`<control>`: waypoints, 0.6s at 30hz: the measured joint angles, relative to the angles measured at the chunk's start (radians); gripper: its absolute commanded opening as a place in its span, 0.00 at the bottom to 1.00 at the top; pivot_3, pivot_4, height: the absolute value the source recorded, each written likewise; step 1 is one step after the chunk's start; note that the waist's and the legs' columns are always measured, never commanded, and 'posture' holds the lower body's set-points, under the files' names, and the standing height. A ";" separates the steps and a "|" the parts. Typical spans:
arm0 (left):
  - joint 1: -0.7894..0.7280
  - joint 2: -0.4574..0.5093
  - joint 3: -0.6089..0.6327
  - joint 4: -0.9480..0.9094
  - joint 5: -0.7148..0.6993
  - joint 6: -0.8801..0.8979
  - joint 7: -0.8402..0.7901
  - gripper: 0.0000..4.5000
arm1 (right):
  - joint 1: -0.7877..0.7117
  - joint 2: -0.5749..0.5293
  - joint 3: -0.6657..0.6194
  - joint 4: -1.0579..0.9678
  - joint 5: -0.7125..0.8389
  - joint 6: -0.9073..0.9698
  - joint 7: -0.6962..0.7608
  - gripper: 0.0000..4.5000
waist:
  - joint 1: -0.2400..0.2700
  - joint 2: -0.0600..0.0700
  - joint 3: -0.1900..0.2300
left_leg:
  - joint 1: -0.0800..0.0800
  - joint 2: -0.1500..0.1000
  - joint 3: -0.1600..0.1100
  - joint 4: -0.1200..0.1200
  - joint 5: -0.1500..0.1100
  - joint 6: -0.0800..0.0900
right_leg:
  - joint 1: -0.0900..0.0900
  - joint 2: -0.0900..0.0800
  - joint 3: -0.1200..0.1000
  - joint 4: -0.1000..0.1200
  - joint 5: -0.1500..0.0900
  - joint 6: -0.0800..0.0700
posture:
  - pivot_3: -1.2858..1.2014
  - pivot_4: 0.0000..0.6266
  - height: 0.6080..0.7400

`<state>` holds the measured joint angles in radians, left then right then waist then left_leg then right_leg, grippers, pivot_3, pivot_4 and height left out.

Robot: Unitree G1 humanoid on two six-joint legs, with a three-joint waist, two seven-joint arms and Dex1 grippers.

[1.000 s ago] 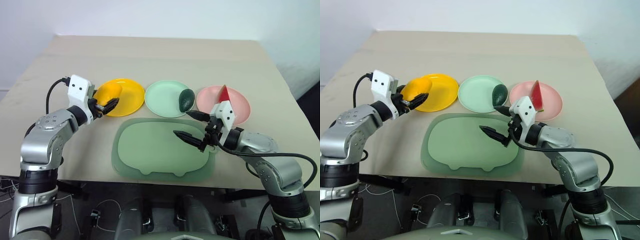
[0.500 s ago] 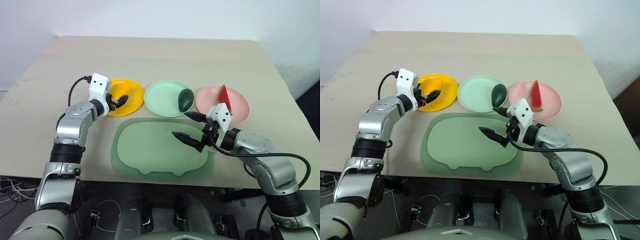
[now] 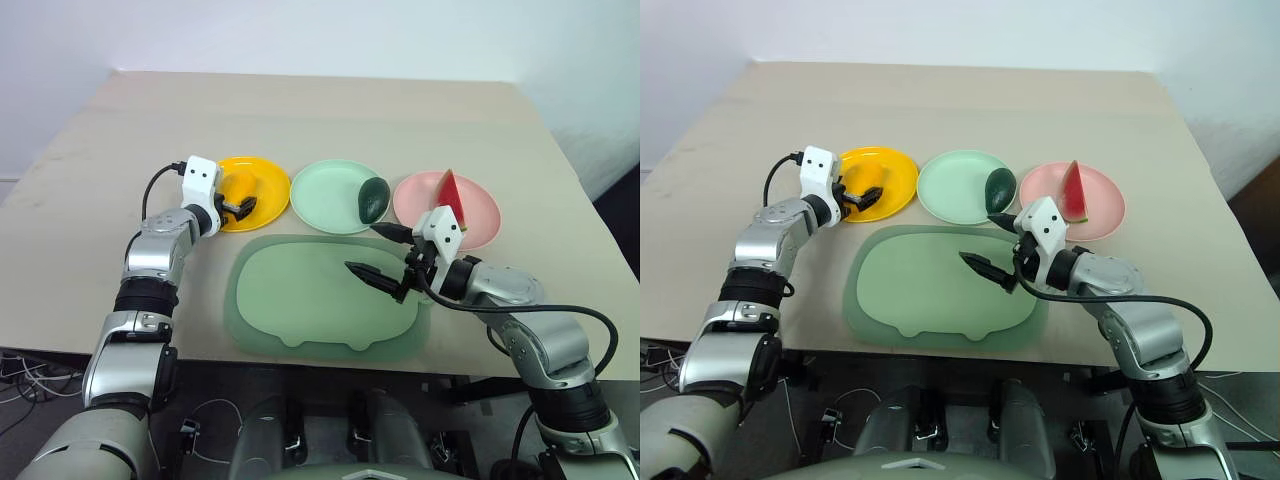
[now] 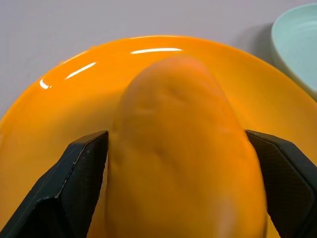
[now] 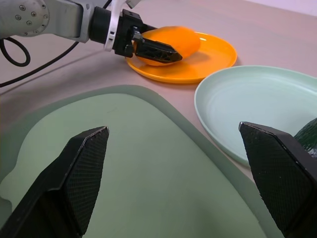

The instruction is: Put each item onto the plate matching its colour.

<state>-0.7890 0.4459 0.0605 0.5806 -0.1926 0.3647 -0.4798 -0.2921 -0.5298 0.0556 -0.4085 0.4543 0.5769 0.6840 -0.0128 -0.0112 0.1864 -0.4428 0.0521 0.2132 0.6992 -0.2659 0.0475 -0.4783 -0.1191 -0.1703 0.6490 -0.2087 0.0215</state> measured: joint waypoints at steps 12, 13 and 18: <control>0.216 0.095 0.095 -0.497 -0.098 0.003 -0.095 0.99 | -0.019 0.002 -0.036 -0.017 0.054 0.027 -0.010 1.00 | -0.002 0.000 0.000 | 0.000 0.000 0.000 0.000 0.000 0.000 | 0.000 0.000 0.000 0.000 0.000 0.000 | 0.52 0.24 0.67; 0.246 0.107 0.104 -0.530 -0.113 0.007 -0.115 0.99 | -0.019 0.002 -0.046 -0.020 0.063 0.028 -0.012 1.00 | -0.002 0.000 0.000 | 0.000 0.000 0.000 0.000 0.000 0.000 | 0.000 0.000 0.000 0.000 0.000 0.000 | 0.52 0.24 0.67; 0.458 0.152 0.195 -0.699 -0.242 0.006 -0.242 0.99 | -0.011 0.007 -0.098 -0.022 0.112 0.037 -0.030 1.00 | 0.001 0.000 0.000 | 0.000 0.001 0.000 0.000 0.000 0.000 | 0.000 0.000 0.000 0.000 0.000 0.000 | 0.52 0.24 0.67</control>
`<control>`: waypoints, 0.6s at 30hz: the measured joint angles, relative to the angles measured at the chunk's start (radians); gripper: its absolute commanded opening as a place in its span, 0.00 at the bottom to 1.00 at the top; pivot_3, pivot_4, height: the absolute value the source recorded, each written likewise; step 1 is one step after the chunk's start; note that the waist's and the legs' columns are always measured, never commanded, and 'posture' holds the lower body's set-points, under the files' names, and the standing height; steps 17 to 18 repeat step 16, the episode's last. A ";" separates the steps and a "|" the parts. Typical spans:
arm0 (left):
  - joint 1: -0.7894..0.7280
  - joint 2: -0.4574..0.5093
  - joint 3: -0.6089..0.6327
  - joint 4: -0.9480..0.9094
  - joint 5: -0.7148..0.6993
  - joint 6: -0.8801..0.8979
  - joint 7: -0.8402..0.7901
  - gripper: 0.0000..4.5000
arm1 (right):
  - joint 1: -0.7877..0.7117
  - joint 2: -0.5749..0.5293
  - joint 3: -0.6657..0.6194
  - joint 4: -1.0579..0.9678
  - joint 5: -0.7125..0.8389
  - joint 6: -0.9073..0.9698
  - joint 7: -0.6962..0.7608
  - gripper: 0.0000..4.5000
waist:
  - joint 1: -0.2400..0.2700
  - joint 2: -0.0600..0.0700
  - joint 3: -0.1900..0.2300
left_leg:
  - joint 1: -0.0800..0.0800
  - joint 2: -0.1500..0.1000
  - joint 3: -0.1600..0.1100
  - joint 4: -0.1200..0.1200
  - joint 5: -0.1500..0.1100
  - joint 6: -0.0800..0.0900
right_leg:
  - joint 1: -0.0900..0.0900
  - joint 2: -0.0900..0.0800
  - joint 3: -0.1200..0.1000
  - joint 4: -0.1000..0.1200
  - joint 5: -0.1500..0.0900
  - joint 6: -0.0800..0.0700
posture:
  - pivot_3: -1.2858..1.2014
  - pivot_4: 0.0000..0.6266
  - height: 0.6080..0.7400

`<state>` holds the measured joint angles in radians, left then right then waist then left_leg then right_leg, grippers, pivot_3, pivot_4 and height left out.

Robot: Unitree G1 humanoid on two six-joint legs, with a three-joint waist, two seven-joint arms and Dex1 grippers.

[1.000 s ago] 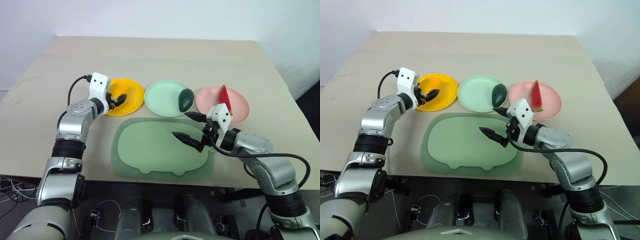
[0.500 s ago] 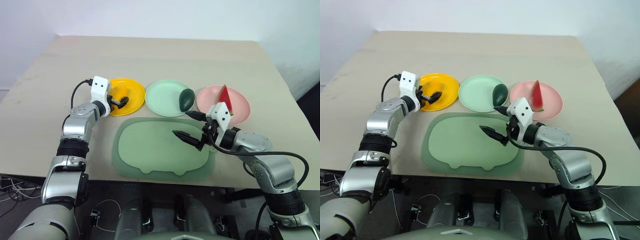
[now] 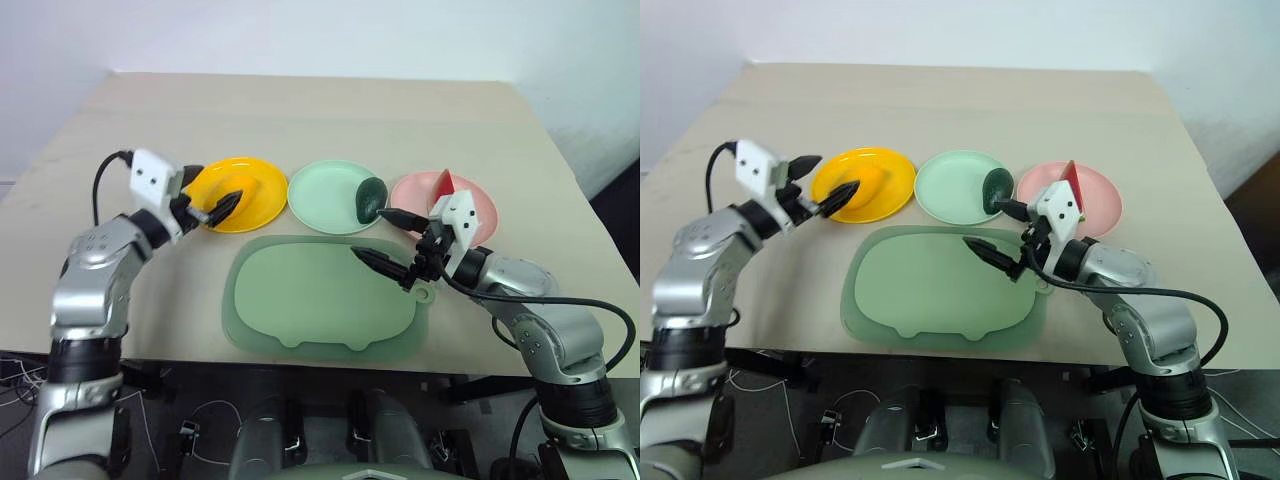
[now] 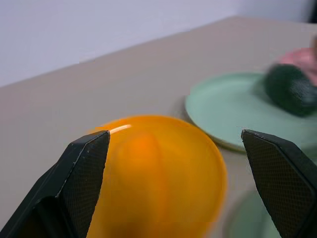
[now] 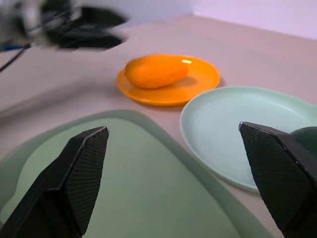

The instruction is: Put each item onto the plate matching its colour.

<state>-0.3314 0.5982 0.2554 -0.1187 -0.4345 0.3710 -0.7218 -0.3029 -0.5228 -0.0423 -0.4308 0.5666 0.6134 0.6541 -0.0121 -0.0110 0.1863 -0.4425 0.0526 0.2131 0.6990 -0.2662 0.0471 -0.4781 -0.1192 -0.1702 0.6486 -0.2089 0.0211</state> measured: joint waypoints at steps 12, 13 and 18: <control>0.274 0.037 0.081 -0.118 -0.120 -0.124 -0.234 0.99 | 0.118 -0.042 -0.069 -0.028 0.115 0.008 0.070 1.00 | 0.004 0.000 0.000 | 0.000 0.000 0.000 -0.001 -0.001 0.001 | 0.000 -0.001 0.000 -0.004 -0.002 -0.003 | 0.52 0.24 0.67; 0.264 0.028 0.081 -0.118 -0.122 -0.125 -0.228 0.99 | 0.130 -0.045 -0.076 -0.036 0.117 0.007 0.071 1.00 | 0.004 0.000 0.000 | 0.000 0.000 0.000 -0.001 -0.001 0.002 | 0.001 -0.001 0.000 -0.004 -0.003 -0.002 | 0.52 0.24 0.67; 0.257 0.022 0.079 -0.114 -0.122 -0.141 -0.220 0.99 | 0.148 -0.051 -0.099 -0.050 0.126 0.007 0.070 1.00 | 0.001 0.000 0.000 | 0.000 0.000 0.000 -0.001 -0.002 0.003 | 0.001 -0.001 0.000 -0.005 -0.003 -0.001 | 0.52 0.24 0.67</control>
